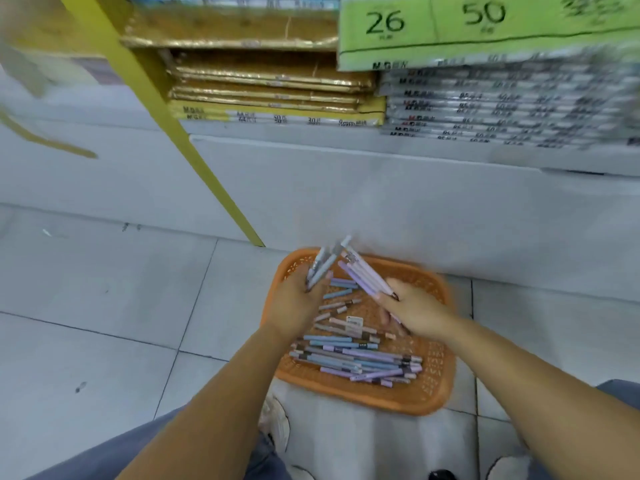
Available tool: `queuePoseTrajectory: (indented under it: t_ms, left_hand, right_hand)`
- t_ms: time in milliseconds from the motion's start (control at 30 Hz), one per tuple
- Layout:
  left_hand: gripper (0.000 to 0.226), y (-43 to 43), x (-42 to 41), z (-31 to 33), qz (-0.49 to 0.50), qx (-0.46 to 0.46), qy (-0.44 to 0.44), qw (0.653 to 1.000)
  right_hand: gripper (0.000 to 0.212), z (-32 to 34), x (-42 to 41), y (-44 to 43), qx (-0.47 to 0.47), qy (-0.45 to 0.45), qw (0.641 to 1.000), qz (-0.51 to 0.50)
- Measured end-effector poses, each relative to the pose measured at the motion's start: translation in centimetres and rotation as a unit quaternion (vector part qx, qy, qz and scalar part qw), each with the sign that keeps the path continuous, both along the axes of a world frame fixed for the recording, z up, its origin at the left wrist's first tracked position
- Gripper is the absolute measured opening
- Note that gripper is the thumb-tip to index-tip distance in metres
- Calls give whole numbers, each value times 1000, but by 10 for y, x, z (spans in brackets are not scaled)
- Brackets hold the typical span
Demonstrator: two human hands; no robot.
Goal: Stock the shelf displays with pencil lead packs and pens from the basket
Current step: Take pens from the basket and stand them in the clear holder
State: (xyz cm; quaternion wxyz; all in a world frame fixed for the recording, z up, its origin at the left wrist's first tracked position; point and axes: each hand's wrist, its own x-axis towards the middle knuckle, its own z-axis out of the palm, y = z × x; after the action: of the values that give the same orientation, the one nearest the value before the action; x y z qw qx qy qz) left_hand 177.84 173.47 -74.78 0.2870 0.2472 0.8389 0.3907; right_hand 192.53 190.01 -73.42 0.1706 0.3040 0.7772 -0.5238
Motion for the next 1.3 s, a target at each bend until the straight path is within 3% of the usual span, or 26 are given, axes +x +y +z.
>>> queuePoseTrajectory:
  t_ms: [133, 233, 400, 500, 567, 667, 833, 933, 1167, 1300]
  left_hand:
    - [13, 13, -10, 75, -38, 64, 99, 992]
    - [13, 23, -6, 132, -159, 93, 148, 972]
    - [25, 28, 21, 207, -246, 30, -5, 969]
    - [22, 32, 34, 239, -270, 44, -22, 962]
    - [10, 35, 39, 258, -257, 65, -8, 964]
    - [15, 41, 41, 286, -200, 120, 0, 972]
    - [20, 57, 46, 302, -103, 200, -34, 974]
    - [32, 65, 47, 302, -87, 198, -58, 975]
    - [28, 70, 46, 312, -119, 215, -79, 966]
    - [28, 64, 46, 325, -74, 235, -58, 967]
  right_hand:
    - [17, 74, 3, 13, 62, 14, 993, 99]
    - [27, 131, 11, 19, 102, 22, 985, 137]
    - [22, 212, 26, 30, 136, 55, 978, 151]
    - [13, 253, 36, 36, 136, 117, 978, 105]
    - [10, 275, 40, 37, 133, 166, 975, 63]
    - [19, 301, 45, 40, 101, 257, 961, -33]
    - [11, 315, 48, 42, -49, 441, 871, -212]
    - [16, 319, 43, 44, -54, 467, 852, -232]
    - [11, 336, 41, 48, 5, 502, 829, -247]
    - [16, 361, 48, 52, 25, 544, 787, -291]
